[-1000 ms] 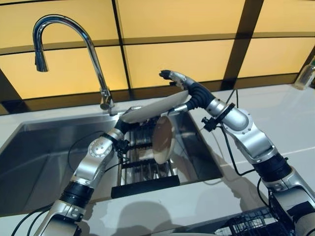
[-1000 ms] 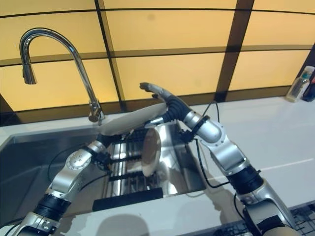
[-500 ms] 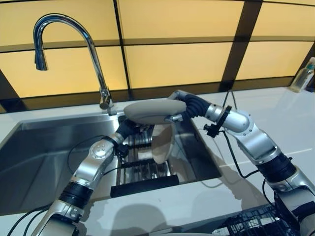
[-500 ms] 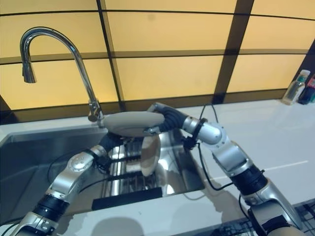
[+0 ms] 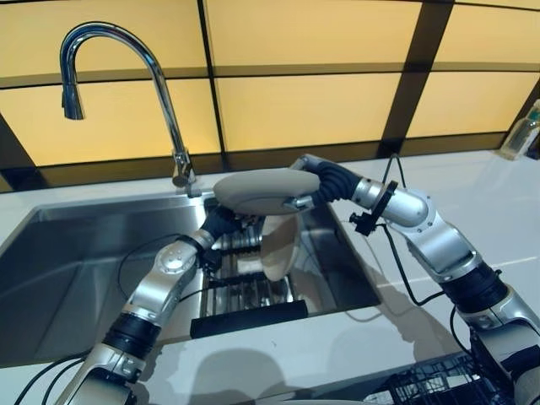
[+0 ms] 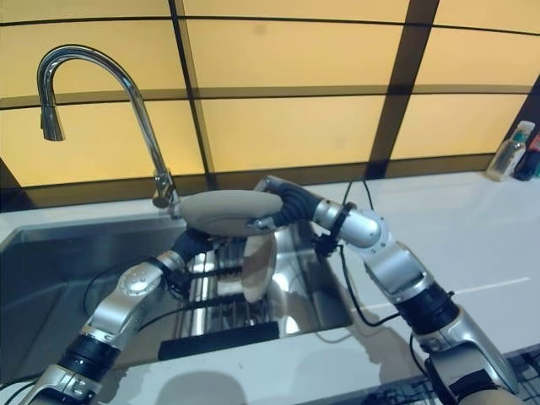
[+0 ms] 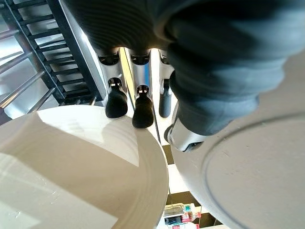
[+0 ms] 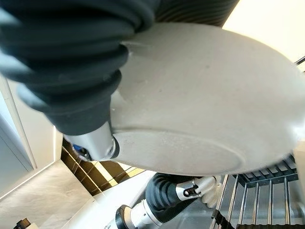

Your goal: Pick up plates and place into dishwasher.

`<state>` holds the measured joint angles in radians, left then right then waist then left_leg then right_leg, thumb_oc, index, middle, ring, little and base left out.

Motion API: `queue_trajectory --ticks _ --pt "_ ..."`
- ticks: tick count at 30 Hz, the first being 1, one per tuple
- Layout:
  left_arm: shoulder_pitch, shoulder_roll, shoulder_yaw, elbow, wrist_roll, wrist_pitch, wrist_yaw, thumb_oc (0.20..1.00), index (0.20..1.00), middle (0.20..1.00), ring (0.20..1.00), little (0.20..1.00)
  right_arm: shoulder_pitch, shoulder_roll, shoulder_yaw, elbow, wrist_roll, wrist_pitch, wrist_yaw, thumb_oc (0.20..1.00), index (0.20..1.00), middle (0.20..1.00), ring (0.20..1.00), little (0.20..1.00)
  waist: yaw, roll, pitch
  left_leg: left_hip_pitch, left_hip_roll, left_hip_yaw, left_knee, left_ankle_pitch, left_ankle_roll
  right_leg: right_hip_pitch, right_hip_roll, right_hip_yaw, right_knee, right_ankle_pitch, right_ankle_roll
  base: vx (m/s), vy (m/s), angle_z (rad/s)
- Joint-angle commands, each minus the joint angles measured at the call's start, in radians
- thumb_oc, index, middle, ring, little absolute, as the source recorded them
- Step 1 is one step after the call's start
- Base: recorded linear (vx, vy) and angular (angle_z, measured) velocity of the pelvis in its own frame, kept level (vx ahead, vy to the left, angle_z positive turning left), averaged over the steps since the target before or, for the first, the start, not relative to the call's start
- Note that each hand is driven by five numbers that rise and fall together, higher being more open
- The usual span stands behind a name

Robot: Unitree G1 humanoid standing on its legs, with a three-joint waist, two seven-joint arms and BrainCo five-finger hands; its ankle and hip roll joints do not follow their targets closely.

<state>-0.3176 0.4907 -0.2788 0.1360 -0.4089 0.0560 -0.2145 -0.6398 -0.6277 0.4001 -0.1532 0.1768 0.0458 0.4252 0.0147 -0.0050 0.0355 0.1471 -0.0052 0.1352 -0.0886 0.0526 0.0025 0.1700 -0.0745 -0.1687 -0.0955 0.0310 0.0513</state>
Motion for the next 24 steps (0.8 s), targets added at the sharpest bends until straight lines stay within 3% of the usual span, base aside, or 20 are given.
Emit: queue_trajectory --ticks 1,12,18,24 --pt "-0.122 -0.075 -0.012 -0.033 -0.087 -0.057 0.025 1.000 1.000 1.000 1.000 1.000 -0.029 0.046 0.009 0.014 -0.023 -0.019 -0.053 0.200 0.200 0.200 0.200 0.200 0.021 -0.017 -0.038 0.012 -0.012 0.004 0.025 -0.137 -0.010 -0.033 -0.002 -0.019 0.008 -0.047 0.045 0.00 0.000 0.00" --pt "-0.077 -0.115 0.034 -0.016 -0.140 -0.064 0.065 1.000 1.000 1.000 1.000 1.000 -0.019 0.008 -0.117 0.021 -0.097 -0.040 -0.288 0.200 0.200 0.200 0.200 0.200 0.000 -0.018 -0.032 0.017 -0.006 0.028 0.037 -0.151 -0.010 -0.039 0.002 -0.002 0.010 -0.043 0.045 -0.02 0.003 -0.05" --pt "-0.062 -0.101 0.047 -0.005 -0.165 -0.065 0.055 1.000 1.000 1.000 1.000 1.000 -0.038 -0.051 -0.209 0.042 -0.119 -0.062 -0.472 0.200 0.200 0.200 0.200 0.200 -0.020 -0.019 -0.036 0.020 -0.004 0.048 0.045 -0.164 -0.006 -0.046 0.006 0.019 0.011 -0.040 0.047 -0.02 0.005 -0.06" --pt "-0.040 -0.062 0.090 -0.008 -0.184 -0.050 0.032 1.000 1.000 1.000 1.000 1.000 0.025 -0.137 -0.327 0.036 -0.135 -0.077 -0.581 0.200 0.200 0.200 0.200 0.200 -0.054 -0.017 -0.041 0.021 -0.003 0.073 0.046 -0.173 -0.001 -0.062 0.010 0.054 0.011 -0.034 0.052 -0.03 -0.023 -0.13"
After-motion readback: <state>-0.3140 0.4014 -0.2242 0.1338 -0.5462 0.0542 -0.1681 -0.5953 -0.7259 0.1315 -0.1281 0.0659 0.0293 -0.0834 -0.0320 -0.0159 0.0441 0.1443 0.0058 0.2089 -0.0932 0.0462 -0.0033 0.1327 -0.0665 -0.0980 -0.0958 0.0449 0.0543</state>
